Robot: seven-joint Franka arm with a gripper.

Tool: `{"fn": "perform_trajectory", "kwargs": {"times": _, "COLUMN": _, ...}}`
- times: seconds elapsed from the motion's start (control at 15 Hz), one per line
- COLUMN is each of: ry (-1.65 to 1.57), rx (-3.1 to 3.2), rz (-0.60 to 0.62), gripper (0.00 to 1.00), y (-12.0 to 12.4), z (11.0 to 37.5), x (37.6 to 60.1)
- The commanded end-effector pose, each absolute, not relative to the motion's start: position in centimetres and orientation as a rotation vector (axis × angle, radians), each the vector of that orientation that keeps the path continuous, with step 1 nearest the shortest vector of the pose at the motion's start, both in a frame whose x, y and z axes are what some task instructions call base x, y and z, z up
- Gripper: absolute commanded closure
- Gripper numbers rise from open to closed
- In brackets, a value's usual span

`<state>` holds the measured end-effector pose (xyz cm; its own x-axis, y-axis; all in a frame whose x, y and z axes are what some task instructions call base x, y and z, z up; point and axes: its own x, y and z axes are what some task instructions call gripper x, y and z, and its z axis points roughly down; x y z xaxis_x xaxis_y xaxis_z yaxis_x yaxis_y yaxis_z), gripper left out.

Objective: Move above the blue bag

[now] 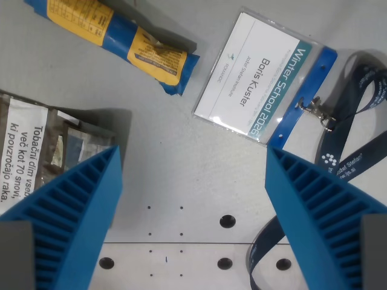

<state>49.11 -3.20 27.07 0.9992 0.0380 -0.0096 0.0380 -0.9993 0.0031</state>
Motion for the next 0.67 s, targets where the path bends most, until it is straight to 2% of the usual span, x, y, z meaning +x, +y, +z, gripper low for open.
{"fn": "perform_trajectory", "kwargs": {"times": 0.07, "ry": 0.06, "rx": 3.138, "rz": -0.01, "gripper": 0.0, "y": -3.2, "z": 27.21, "x": 49.13}}
{"fn": "perform_trajectory", "kwargs": {"times": 0.67, "ry": 0.166, "rx": 3.133, "rz": -0.004, "gripper": 0.0, "y": -3.04, "z": 26.98, "x": 49.25}}
